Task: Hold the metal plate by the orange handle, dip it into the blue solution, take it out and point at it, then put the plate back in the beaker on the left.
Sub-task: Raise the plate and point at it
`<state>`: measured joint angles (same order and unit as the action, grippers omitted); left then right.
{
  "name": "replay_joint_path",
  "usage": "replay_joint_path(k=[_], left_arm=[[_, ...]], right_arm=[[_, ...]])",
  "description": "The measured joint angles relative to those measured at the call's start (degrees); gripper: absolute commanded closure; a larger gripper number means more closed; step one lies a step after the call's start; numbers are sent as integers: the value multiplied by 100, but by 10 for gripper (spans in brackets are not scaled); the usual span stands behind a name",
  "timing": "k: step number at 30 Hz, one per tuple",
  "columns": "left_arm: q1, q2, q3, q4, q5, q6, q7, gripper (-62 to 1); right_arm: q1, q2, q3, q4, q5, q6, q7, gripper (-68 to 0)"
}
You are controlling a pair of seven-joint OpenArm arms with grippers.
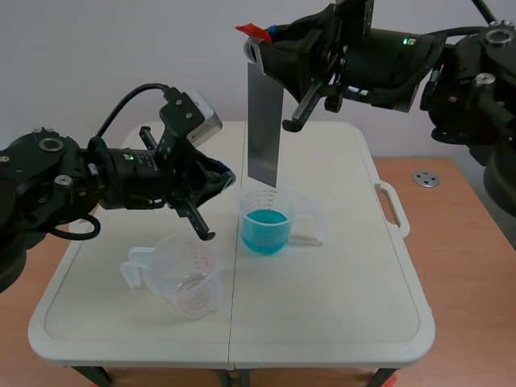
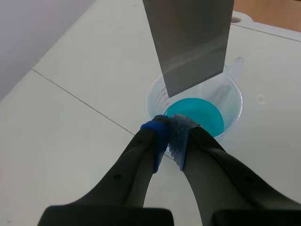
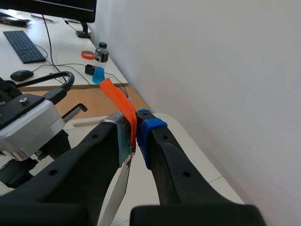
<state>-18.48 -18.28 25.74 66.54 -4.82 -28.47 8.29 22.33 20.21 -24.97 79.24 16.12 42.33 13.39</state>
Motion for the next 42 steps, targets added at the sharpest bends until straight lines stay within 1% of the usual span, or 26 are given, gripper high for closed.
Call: replay_joint_path(k=[4, 5, 16, 18, 21, 22, 23, 27, 30, 34, 36, 38, 40, 42], left_arm=[[-87, 2, 0, -122, 111, 44, -44, -19], [-92, 2, 0, -140, 188, 42, -50, -19], [-90, 2, 0, -160, 197, 50, -166, -19], [-87, -7, 0, -160, 155, 181, -166, -19], [-83, -177, 0, -146, -133, 479, -173, -19], [-63, -302, -7, -111, -264, 584, -170, -19], [-15, -444, -50, -46, -417, 623, -173, -19], [356, -1207, -511, 428, -973, 654, -184, -19], [769, -1897, -1036, 846, -1322, 704, -245, -19], [1532, -2780, -1888, 1158, -1740, 955, -323, -19], [2015, -3150, -2391, 1172, -1784, 1115, -391, -19], [2577, -3442, -2905, 1165, -1786, 1440, -385, -19], [3209, -3652, -3427, 1158, -1784, 1762, -385, -19], [3875, -3759, -3930, 1154, -1784, 2061, -385, -19]], right_arm=[[0, 0, 0, 0, 0, 0, 0, -13], [0, 0, 0, 0, 0, 0, 0, -13], [0, 0, 0, 0, 0, 0, 0, -13], [0, 0, 0, 0, 0, 0, 0, -13], [0, 0, 0, 0, 0, 0, 0, -13], [0, 0, 0, 0, 0, 0, 2, -13], [0, 0, 0, 0, 0, 0, 0, -13], [0, 0, 0, 0, 0, 0, -2, -13], [0, -2, 0, 0, 0, 0, 0, -13], [0, 0, 0, 0, 0, 0, 0, -13], [0, 0, 0, 0, 0, 0, 0, -13], [0, 0, 0, 0, 0, 0, 0, -13], [0, 0, 0, 0, 0, 0, 0, -13], [0, 0, 0, 0, 13, 0, 2, -13]])
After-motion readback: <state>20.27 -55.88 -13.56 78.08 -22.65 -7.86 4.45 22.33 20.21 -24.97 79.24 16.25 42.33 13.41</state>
